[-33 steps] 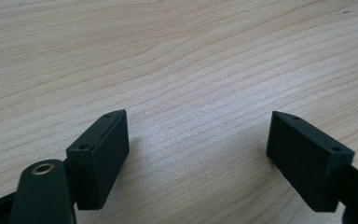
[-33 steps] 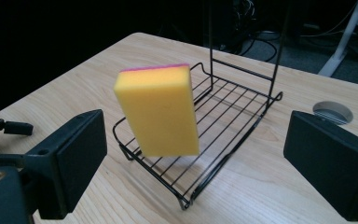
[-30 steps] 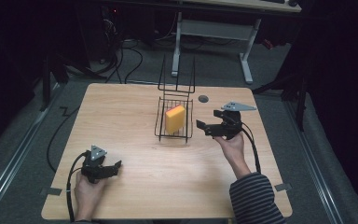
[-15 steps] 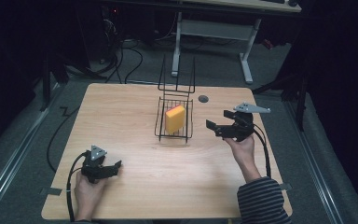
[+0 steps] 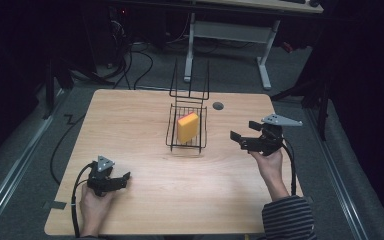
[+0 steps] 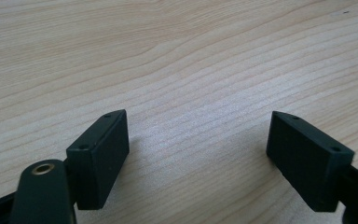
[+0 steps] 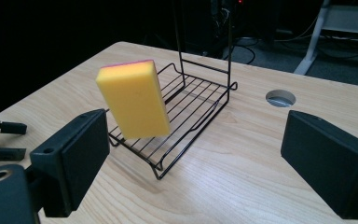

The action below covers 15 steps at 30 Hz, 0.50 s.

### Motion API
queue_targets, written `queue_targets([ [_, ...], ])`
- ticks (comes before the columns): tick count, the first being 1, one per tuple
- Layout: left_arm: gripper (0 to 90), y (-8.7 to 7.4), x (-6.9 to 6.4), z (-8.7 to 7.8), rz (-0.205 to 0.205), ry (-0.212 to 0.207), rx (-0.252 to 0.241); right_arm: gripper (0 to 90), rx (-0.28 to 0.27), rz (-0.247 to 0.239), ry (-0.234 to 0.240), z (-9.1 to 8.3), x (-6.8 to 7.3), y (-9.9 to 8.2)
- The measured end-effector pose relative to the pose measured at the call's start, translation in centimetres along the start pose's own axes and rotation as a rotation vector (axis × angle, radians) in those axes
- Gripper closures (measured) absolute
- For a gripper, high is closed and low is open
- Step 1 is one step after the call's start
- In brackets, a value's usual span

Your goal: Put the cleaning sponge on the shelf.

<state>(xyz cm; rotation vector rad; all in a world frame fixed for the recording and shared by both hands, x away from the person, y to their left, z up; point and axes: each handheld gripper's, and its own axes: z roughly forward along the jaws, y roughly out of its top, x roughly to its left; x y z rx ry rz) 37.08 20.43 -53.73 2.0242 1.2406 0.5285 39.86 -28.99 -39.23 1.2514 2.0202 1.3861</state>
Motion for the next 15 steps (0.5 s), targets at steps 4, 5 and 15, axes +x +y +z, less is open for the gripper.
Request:
queue_targets([
  [4,21.6,0.0,0.0,0.0,0.0,0.0,0.0,8.2,0.004,0.004,-0.003,-0.6,0.0,-0.2],
  [5,21.6,0.0,0.0,0.0,0.0,0.0,0.0,8.3,0.002,0.003,-0.004,-0.7,0.0,-0.2],
  [15,21.6,0.0,0.0,0.0,-0.001,-0.001,-0.001,10.7,-0.007,0.027,-0.023,-1.7,-0.3,-1.3],
])
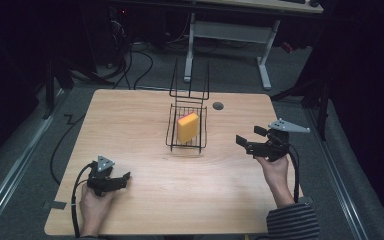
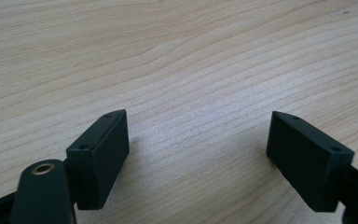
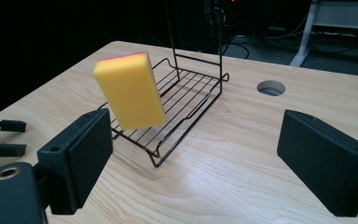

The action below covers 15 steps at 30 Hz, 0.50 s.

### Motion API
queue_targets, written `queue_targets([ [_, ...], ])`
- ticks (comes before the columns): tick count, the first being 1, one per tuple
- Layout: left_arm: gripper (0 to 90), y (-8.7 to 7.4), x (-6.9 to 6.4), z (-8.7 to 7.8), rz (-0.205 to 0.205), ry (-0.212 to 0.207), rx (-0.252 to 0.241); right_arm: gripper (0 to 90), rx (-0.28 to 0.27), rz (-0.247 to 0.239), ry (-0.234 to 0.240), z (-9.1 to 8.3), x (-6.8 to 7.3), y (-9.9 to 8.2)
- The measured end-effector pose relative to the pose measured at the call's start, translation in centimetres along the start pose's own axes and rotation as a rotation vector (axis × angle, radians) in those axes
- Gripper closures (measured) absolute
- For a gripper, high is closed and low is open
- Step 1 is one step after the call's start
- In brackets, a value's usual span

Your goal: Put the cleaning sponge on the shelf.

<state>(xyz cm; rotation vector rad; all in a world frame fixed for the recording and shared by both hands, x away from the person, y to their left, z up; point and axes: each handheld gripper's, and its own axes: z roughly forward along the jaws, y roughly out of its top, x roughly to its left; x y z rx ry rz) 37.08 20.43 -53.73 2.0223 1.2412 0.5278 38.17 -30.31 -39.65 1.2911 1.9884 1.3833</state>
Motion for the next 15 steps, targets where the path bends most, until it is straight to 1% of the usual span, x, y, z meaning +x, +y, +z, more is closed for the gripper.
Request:
queue_targets([
  [5,21.6,0.0,0.0,0.0,0.001,0.0,0.001,10.8,-0.002,0.01,-0.003,-0.6,-0.3,-0.7],
  [11,21.6,0.0,0.0,0.0,0.001,0.001,0.001,11.4,-0.021,0.015,-0.004,-1.3,-0.4,-1.4],
  [15,21.6,0.0,0.0,0.0,0.001,0.001,0.0,12.3,-0.026,0.03,-0.006,-1.7,-0.6,-2.0],
])
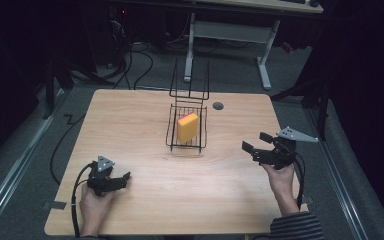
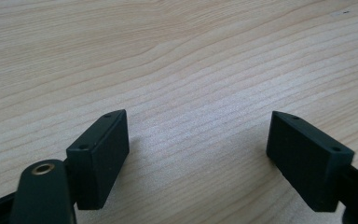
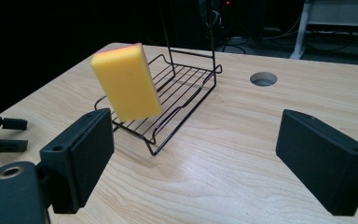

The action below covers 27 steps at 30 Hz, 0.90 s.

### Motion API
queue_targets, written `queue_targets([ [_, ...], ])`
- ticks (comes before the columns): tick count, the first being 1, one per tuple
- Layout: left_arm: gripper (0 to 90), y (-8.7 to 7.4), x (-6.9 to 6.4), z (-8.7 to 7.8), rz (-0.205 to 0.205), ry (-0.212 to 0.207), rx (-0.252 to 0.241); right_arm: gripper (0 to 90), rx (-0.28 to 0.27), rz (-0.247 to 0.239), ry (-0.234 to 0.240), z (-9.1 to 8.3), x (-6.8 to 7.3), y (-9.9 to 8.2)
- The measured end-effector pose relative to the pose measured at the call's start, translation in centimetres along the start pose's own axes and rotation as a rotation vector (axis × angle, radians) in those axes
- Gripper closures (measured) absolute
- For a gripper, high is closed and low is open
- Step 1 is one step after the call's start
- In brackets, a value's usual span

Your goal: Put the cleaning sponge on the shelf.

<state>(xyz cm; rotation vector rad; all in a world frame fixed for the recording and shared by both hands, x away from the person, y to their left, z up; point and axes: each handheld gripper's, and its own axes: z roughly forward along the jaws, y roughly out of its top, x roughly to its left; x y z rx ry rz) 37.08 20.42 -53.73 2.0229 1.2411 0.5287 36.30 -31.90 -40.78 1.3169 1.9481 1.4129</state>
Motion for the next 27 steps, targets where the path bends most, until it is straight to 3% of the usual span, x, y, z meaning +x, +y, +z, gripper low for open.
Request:
queue_targets([
  [10,21.6,0.0,0.0,0.0,0.0,0.0,0.0,13.2,-0.025,0.021,-0.005,-1.0,-0.4,-1.1],
  [27,21.6,0.0,0.0,0.0,0.001,0.0,0.001,14.0,-0.017,0.066,-0.009,-1.3,-1.0,-3.2],
])
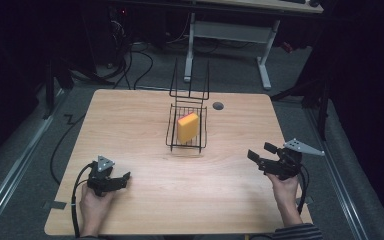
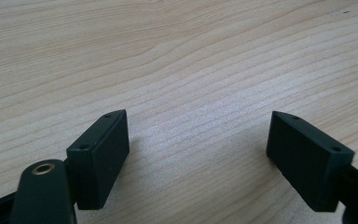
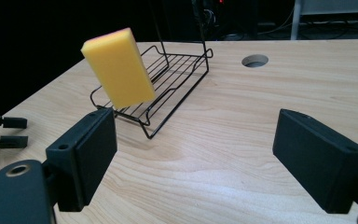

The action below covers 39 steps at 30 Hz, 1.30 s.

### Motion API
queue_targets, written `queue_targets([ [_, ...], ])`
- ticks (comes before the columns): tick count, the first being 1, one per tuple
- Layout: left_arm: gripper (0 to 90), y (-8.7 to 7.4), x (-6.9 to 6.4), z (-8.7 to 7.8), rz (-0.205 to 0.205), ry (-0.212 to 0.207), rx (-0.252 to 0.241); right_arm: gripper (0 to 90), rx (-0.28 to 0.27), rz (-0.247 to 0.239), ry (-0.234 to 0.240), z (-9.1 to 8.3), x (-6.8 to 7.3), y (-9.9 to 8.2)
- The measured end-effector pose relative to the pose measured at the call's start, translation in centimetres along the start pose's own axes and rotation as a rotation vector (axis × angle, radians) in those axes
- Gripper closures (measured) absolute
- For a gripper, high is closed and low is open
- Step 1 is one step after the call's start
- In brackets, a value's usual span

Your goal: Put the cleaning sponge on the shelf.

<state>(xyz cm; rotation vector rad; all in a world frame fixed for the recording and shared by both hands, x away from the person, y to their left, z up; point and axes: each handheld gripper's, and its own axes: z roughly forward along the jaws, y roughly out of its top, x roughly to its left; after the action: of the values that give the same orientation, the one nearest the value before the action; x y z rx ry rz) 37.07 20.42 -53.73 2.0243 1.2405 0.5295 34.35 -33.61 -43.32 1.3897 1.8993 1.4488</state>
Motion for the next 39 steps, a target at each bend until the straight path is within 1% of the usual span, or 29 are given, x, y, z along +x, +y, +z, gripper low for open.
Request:
queue_targets([
  [2,21.6,0.0,0.0,0.0,0.0,0.0,0.0,14.0,0.002,0.017,0.006,0.1,-0.1,-0.3],
  [7,21.7,0.0,0.0,0.0,0.0,0.0,0.0,14.1,0.012,0.031,0.008,0.4,-0.4,-1.1],
  [12,21.7,0.0,0.0,0.0,0.0,0.0,0.0,14.3,0.014,0.042,0.006,0.6,-0.6,-1.6],
  [22,21.7,0.0,0.0,0.0,0.0,0.0,0.0,14.8,0.049,0.058,-0.006,1.2,-1.0,-3.0],
  [26,21.7,0.0,0.0,0.0,0.0,0.0,0.0,15.0,0.052,0.055,-0.01,1.4,-1.2,-3.4],
  [27,21.7,0.0,0.0,0.0,0.0,0.001,0.0,15.0,0.056,0.062,-0.011,1.4,-1.2,-3.5],
  [31,21.7,0.0,0.0,0.0,0.0,0.001,0.0,15.1,0.066,0.063,-0.02,1.7,-1.4,-3.9],
  [33,21.7,0.0,0.0,0.0,0.0,0.001,0.0,15.2,0.077,0.07,-0.025,1.9,-1.4,-4.1],
  [35,21.7,0.0,0.0,0.0,0.0,0.001,0.0,15.2,0.085,0.063,-0.029,2.2,-1.5,-4.4],
  [37,21.7,0.0,0.0,0.0,0.0,0.001,0.0,15.5,0.102,0.063,-0.041,2.4,-1.5,-4.6],
  [38,21.7,0.0,0.0,0.0,0.0,0.001,0.0,15.5,0.111,0.051,-0.045,2.6,-1.5,-4.8],
  [39,21.7,0.0,0.0,0.0,0.0,0.001,0.0,15.6,0.121,0.052,-0.049,2.7,-1.5,-4.9],
])
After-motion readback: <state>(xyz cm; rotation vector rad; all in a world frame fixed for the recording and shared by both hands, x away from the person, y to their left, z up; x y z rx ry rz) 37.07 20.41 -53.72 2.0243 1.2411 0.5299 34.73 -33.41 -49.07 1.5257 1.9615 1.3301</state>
